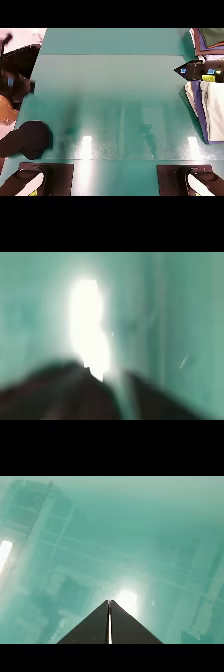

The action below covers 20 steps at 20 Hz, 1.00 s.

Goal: Fold the shirts.

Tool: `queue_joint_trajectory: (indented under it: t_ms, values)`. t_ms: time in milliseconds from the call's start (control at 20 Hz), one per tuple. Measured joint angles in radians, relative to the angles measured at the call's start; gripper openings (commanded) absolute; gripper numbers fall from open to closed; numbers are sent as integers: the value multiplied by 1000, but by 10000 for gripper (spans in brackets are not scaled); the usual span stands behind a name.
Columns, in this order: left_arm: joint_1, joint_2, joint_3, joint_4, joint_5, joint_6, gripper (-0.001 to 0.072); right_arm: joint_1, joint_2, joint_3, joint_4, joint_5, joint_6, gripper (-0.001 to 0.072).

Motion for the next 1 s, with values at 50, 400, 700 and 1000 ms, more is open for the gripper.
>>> queue_joint_trajectory:
  t_ms: [50, 400, 700, 1000]
  values:
    - [27, 22, -69, 14, -16, -1, 614, 0, 0, 0, 0, 0, 0, 21]
    - [114, 76, -513, 54, 82, -26, 612, 0, 0, 0, 0, 8, 0, 21]
    - [123, 83, -603, 61, 135, -72, 25, 0, 0, 0, 0, 9, 0, 21]
    - [122, 84, -312, 43, 56, -77, 23, 0, 36, 1, 5, -45, 0, 20]
